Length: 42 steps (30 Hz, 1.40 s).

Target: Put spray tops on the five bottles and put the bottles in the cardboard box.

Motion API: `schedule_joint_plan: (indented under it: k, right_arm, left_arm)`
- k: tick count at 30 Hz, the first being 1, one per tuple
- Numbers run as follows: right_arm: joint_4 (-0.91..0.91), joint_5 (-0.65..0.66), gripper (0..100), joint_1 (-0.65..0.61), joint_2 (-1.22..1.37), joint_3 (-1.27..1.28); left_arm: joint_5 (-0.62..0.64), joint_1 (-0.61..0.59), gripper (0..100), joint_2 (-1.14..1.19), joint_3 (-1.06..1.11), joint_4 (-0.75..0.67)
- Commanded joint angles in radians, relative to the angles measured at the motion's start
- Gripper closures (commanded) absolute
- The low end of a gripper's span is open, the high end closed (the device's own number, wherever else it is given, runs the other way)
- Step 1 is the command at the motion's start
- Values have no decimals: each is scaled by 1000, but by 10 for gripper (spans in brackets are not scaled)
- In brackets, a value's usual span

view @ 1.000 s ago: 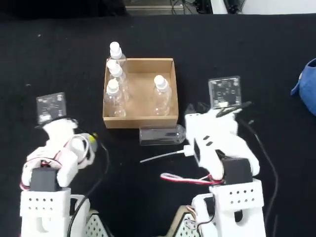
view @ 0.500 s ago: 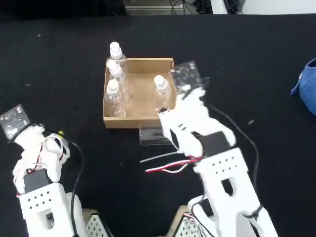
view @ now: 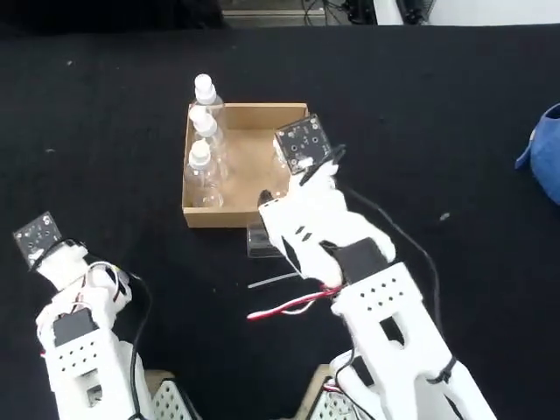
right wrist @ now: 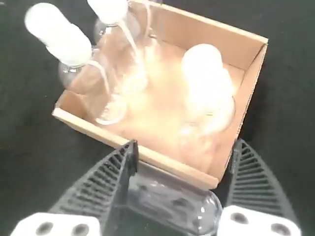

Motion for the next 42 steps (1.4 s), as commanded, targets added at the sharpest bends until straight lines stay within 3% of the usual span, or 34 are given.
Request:
schedule_joint_plan:
  k: [1,7,14,28,42]
  right_arm:
    - [-146,5,723,-17,12,42]
    - [-249,3,723,71,13,99]
    - [-285,3,723,54,18,127]
    - [-304,3,723,74,311,-41]
    - [-407,3,726,94,426,-74]
  left_arm:
    - [0,-7,971,-14,-4,-23]
    - [0,-7,971,-14,10,-23]
    - [0,-7,971,-14,10,-25]
    - [0,-7,971,-14,12,-25]
    - [0,-7,971,-14,12,-25]
